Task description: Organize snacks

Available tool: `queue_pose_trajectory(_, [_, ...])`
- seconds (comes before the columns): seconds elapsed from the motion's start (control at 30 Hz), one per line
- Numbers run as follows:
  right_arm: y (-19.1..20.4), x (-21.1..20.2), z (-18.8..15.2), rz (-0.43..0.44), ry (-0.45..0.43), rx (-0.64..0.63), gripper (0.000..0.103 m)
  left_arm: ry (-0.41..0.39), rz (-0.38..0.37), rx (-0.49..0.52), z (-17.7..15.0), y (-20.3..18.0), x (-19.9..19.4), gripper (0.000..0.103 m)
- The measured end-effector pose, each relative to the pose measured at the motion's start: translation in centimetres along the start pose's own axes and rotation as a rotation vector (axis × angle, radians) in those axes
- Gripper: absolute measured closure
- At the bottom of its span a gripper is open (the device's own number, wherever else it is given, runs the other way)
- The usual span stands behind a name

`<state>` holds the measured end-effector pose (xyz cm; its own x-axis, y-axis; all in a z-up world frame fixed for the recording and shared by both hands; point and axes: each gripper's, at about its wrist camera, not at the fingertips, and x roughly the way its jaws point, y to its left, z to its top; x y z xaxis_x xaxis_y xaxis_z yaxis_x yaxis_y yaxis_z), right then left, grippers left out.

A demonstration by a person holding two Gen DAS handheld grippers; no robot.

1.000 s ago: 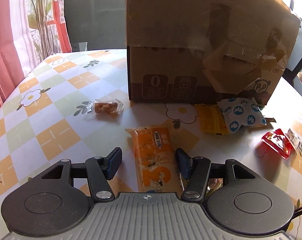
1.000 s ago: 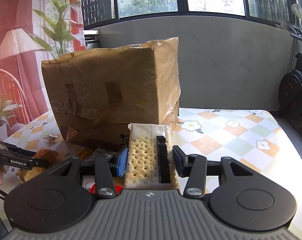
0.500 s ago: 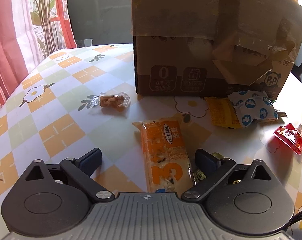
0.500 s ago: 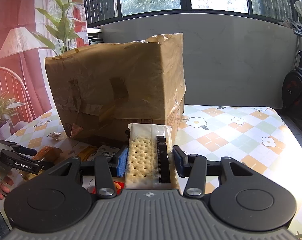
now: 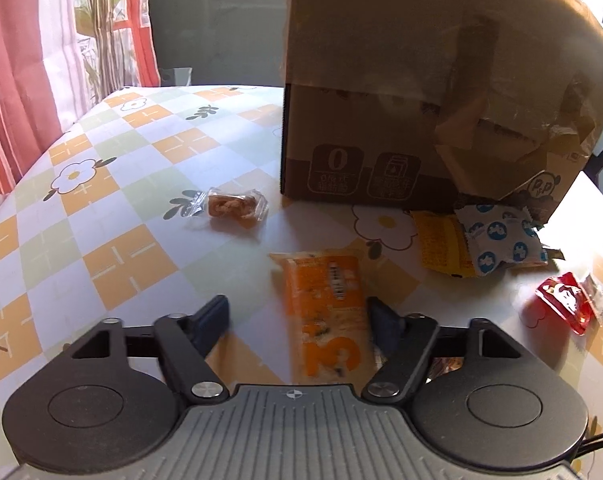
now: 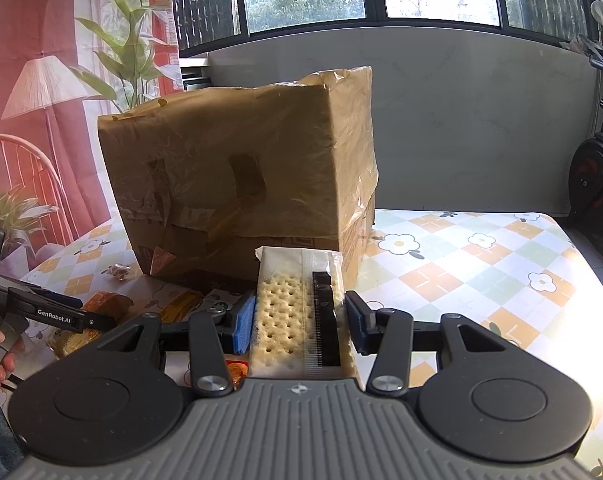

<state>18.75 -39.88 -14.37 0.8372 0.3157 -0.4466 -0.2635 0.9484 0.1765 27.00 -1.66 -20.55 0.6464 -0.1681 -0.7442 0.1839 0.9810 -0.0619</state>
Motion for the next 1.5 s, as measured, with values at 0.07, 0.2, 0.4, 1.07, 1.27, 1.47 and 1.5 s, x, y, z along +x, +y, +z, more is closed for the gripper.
queue_pose_trajectory(0.07, [-0.1, 0.0, 0.0, 0.003, 0.002, 0.001, 0.054, 0.002, 0.005, 0.036, -0.1, -0.4, -0.1, 0.047])
queue_pose_trajectory(0.2, [-0.1, 0.0, -0.1, 0.006, 0.001, 0.004, 0.054, -0.017, 0.012, 0.099, -0.8, -1.3, -0.3, 0.056])
queue_pose_trajectory(0.4, [0.1, -0.3, 0.1, 0.010, -0.006, 0.002, 0.054, -0.078, -0.036, 0.057, -0.4, -0.4, -2.0, 0.065])
queue_pose_trajectory(1.07, [4.6, 1.3, 15.1, 0.196, -0.232, -0.155, 0.054, -0.472, -0.234, 0.119, 16.9, -3.3, -12.2, 0.065])
queue_pose_trajectory(1.27, [6.7, 9.0, 19.1, 0.159, -0.148, -0.158, 0.054, -0.453, -0.236, 0.111, 21.6, -5.0, -7.4, 0.065])
queue_pose_trajectory(1.47, [7.3, 13.3, 19.6, 0.069, -0.087, -0.173, 0.050, -0.469, -0.214, 0.133, 22.7, -5.9, -5.4, 0.021])
queue_pose_trajectory(1.5, [7.1, 13.7, 19.6, 0.070, -0.076, -0.158, 0.044, -0.476, -0.223, 0.133, 22.6, -5.8, -5.4, 0.019])
